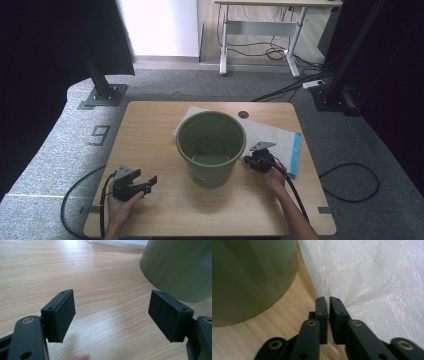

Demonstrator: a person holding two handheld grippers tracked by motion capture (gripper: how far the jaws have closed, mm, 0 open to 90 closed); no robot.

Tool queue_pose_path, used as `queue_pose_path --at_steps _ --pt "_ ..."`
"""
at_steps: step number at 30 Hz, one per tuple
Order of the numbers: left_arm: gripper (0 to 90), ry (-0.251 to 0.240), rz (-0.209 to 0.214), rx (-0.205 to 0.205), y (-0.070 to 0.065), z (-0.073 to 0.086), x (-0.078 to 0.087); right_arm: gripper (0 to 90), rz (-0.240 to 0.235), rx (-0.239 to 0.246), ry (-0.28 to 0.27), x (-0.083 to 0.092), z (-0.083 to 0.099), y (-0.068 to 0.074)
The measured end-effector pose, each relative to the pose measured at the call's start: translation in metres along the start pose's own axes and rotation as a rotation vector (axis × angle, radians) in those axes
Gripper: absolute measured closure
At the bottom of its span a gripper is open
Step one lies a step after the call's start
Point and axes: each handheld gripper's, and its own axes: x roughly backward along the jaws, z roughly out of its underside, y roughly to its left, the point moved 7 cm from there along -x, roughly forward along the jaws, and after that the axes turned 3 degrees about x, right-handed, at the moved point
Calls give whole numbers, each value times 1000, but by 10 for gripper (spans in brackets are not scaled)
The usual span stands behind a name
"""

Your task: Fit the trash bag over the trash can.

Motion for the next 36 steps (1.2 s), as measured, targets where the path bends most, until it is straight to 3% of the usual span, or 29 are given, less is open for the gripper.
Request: queue_pose_path --at_steps 4,9,12,20,26,29,30,32,36 --pt "213 4 0 -7 0 1 0 886 5 -21 -49 12 3 -2" --pt "214 8 -6 -8 2 1 0 887 12 -52 -89 38 24 -1" --pt "214 8 -4 -6 1 1 -1 887 32 -48 -76 50 38 -4" --pt "217 2 -2 -4 2 0 2 887 51 -94 -64 77 60 -8" --pt "219 6 12 -8 0 1 1 887 32 -161 -46 99 91 8" --pt "220 4 26 -7 -2 1 1 885 67 -138 -21 109 103 15" --pt "220 4 28 -6 -1 1 2 855 78 -128 -22 112 104 17" --pt "221 2 31 -1 -1 0 2 692 107 -109 -48 116 98 19" --pt "222 -1 31 6 1 0 2 543 123 -63 -118 107 65 23"
